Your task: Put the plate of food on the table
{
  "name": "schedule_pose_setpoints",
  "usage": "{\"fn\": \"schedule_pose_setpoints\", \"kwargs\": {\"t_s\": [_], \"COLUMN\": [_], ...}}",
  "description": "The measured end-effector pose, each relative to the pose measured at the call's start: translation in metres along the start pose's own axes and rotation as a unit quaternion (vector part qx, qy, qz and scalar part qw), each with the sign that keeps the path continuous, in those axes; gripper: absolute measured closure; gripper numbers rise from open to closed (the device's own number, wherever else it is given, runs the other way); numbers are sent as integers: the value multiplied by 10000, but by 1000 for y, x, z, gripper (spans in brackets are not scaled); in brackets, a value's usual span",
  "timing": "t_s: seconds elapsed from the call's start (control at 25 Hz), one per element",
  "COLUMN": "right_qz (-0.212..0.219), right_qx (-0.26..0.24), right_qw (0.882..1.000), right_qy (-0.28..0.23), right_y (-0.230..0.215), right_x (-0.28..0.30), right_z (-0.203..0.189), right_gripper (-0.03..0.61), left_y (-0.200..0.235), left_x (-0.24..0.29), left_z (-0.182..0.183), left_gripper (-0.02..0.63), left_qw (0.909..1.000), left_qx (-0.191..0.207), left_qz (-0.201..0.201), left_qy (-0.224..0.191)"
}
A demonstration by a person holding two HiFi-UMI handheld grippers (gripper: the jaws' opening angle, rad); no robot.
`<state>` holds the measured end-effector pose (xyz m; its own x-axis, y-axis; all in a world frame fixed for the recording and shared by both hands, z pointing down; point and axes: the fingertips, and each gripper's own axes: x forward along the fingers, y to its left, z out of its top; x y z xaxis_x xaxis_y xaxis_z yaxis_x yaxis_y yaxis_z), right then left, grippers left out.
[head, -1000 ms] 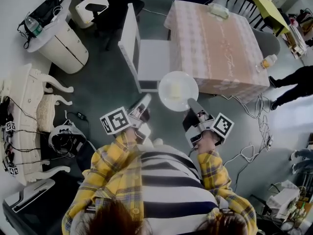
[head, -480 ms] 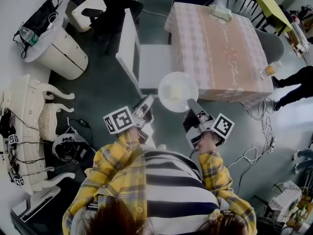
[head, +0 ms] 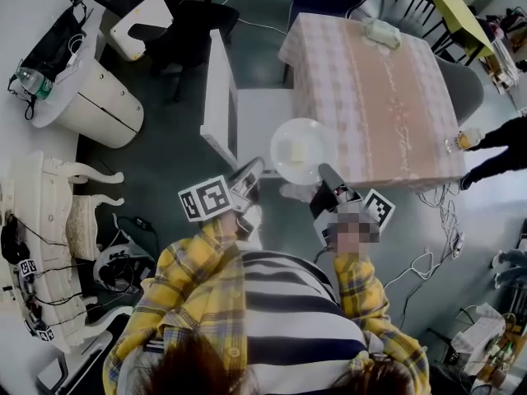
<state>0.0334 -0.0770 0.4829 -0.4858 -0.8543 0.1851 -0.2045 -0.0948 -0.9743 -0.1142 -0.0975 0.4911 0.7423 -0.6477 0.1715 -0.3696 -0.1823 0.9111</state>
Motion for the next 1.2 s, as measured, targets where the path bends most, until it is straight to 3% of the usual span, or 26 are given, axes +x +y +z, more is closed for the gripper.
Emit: {"fn": "schedule_pose_setpoints", "kwargs": {"t_s": [0.44,0.68,1.2], "right_qz": [-177,-195,-183], "right_qx": [54,-5,-6], "right_qw": [9984,9972,9979], "right_qy": [-540,-725,-616], "right_y": [4,11,9], "right_x": [67,91,134], "right_z": [40,68,142], "right_gripper": [571,571,571], "left_y": [7,2,-1], "left_x": [63,93,166], "left_z": [47,58,82], "left_gripper": [623,623,621], "left_qw": [9969,9954,9978], "left_qx": [329,285,234], "left_qz": [-125,-251,-100], "left_qy": [699,875,607]}}
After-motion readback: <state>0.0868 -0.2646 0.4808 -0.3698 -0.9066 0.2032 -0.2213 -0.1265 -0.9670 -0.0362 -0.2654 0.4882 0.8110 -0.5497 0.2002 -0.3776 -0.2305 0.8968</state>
